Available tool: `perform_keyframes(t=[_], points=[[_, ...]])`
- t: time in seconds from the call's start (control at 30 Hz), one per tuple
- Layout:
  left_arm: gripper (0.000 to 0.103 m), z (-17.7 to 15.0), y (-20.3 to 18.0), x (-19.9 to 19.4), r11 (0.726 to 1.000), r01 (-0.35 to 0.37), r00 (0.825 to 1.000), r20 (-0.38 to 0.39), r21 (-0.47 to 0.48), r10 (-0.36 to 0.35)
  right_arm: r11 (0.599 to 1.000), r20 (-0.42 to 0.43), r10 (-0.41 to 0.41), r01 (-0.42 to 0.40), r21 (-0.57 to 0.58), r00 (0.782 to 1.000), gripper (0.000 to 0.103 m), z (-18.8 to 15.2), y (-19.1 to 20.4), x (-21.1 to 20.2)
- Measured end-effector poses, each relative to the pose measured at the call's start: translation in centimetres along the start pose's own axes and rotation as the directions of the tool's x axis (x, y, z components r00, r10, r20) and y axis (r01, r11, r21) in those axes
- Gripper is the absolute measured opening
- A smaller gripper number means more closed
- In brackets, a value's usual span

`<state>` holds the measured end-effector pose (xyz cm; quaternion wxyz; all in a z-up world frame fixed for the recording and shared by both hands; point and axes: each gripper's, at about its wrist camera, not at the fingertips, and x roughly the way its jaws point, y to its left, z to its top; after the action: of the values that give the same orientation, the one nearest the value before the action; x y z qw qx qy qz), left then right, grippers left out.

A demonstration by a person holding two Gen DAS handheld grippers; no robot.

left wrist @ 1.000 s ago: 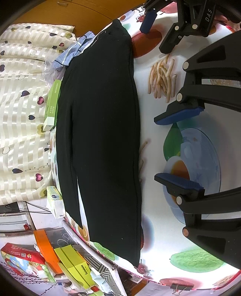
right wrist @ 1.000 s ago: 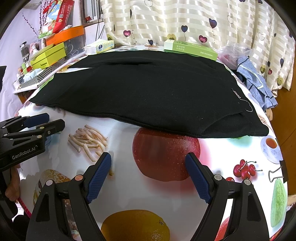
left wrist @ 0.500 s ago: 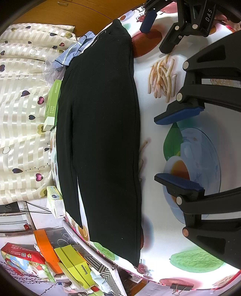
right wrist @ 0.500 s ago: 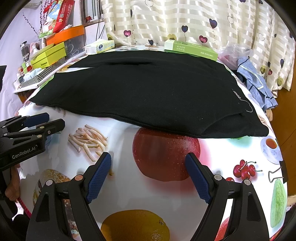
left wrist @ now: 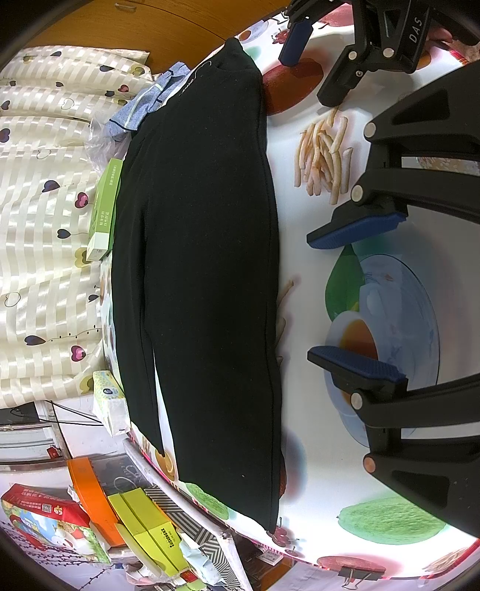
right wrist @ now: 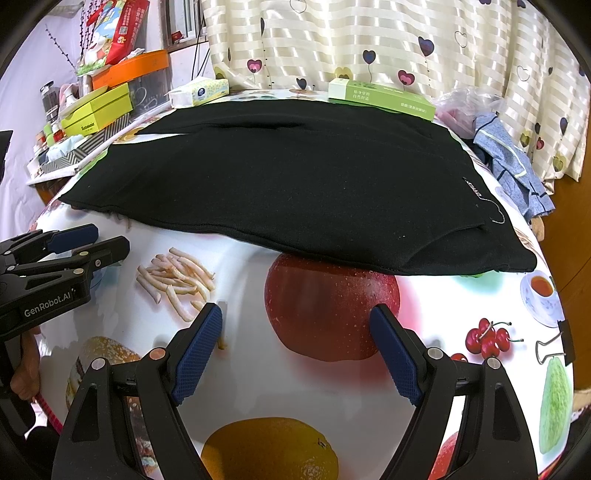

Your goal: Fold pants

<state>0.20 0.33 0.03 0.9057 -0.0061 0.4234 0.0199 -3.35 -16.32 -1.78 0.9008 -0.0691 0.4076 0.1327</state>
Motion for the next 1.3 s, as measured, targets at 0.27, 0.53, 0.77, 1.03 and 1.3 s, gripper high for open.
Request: perform_keyframes(t=[0.27,0.53,0.77,1.03,1.3], points=[[0.058,-0.03,-0.02,0.00,1.000,0.001,1.000,0.000,0.000,-0.001,1.000,-0.001,-0.001,0.001,0.000,1.000,0.082,0.01,0.02,0.01],[0.058,0.14,0.33,0.02,1.000,-0.002,1.000,0.000,-0.001,0.002,1.000,0.001,0.000,0.000,0.000,1.000,0.082,-0.19,-0.02,0.01],[0.059,0.14,0.42,0.03,1.000,-0.002,1.000,0.000,-0.001,0.002,1.000,0.000,0.000,0.000,0.000,1.000,0.082,-0.16,-0.01,0.02],[0.059,0.14,0.61,0.07,1.000,-0.003,1.000,0.000,-0.001,0.003,1.000,-0.002,-0.001,0.001,0.001,1.000,0.082,-0.28,-0.15,0.04],[0.059,0.16,0.70,0.09,1.000,-0.003,1.000,0.000,-0.001,0.003,1.000,-0.004,-0.001,0.001,0.002,1.000,0.082,-0.32,-0.19,0.05]])
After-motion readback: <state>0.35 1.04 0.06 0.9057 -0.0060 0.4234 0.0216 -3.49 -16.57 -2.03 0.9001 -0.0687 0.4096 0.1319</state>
